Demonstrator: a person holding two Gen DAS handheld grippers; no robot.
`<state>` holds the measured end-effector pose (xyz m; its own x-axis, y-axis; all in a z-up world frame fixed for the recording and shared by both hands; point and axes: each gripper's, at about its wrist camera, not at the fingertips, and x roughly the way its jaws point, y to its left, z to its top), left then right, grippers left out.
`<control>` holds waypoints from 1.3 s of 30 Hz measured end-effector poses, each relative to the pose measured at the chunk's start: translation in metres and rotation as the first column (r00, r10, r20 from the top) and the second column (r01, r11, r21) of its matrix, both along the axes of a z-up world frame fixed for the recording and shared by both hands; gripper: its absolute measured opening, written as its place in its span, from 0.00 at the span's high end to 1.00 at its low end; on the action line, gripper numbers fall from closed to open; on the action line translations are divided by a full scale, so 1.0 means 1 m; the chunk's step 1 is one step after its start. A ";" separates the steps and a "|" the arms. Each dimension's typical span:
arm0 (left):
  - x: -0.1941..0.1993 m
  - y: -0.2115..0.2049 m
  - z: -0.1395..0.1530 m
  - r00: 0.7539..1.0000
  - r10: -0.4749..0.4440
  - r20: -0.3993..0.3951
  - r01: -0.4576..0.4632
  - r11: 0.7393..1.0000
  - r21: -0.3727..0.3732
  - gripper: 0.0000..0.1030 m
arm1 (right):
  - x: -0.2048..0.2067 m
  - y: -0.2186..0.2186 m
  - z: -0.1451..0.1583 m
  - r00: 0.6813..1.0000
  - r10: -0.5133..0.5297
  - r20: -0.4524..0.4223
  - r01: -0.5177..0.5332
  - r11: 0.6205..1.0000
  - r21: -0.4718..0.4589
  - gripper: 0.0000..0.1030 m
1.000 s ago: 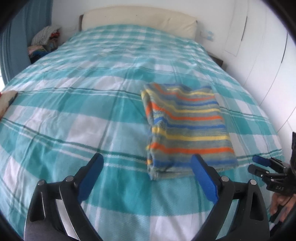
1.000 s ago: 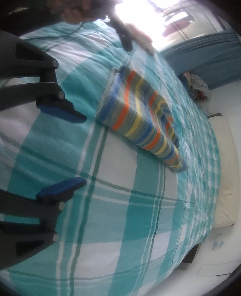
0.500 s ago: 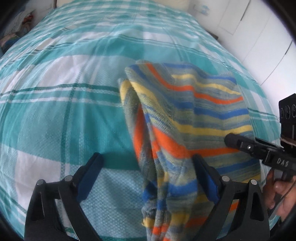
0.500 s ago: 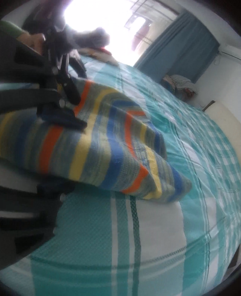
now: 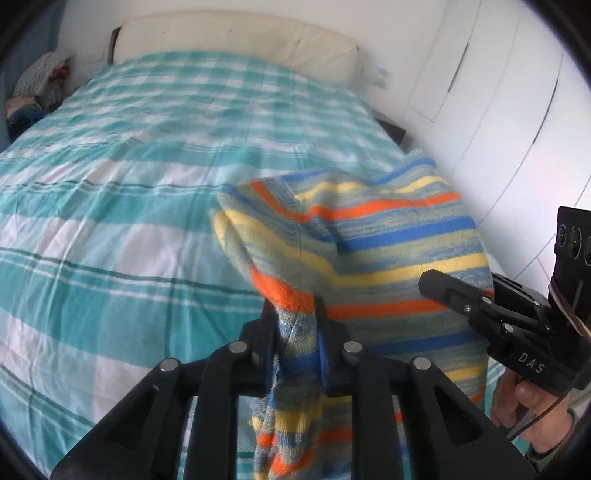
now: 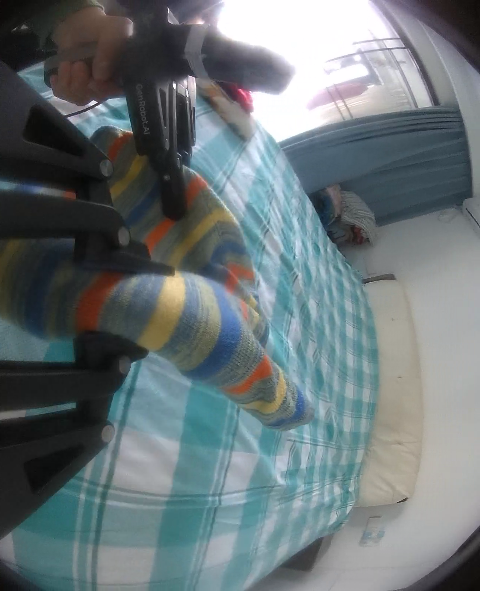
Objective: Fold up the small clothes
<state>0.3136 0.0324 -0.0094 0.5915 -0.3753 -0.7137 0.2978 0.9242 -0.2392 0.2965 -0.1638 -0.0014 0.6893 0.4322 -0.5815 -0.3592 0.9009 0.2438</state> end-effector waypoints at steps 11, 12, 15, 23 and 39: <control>-0.100 0.007 -0.040 0.966 0.186 0.179 -0.237 0.913 0.332 0.01 | -0.073 -0.048 -0.052 0.968 -0.227 -0.111 0.184 0.934 -0.307 0.11; -0.115 0.007 -0.031 0.957 0.194 0.215 -0.258 0.907 0.332 0.01 | -0.086 -0.049 -0.047 0.969 -0.228 -0.095 0.188 0.931 -0.313 0.11; -0.142 0.003 -0.012 0.947 0.217 0.235 -0.288 0.899 0.330 0.01 | -0.123 -0.043 -0.025 0.969 -0.241 -0.058 0.211 0.925 -0.315 0.09; -0.188 -0.001 0.006 0.958 0.236 0.165 -0.279 0.901 0.332 0.01 | -0.195 -0.019 0.012 0.962 -0.274 -0.014 0.255 0.913 -0.319 0.06; -0.234 -0.008 0.034 0.963 0.225 0.146 -0.256 0.934 0.249 0.00 | -0.244 -0.011 0.038 0.951 -0.304 -0.058 0.272 0.908 -0.318 0.03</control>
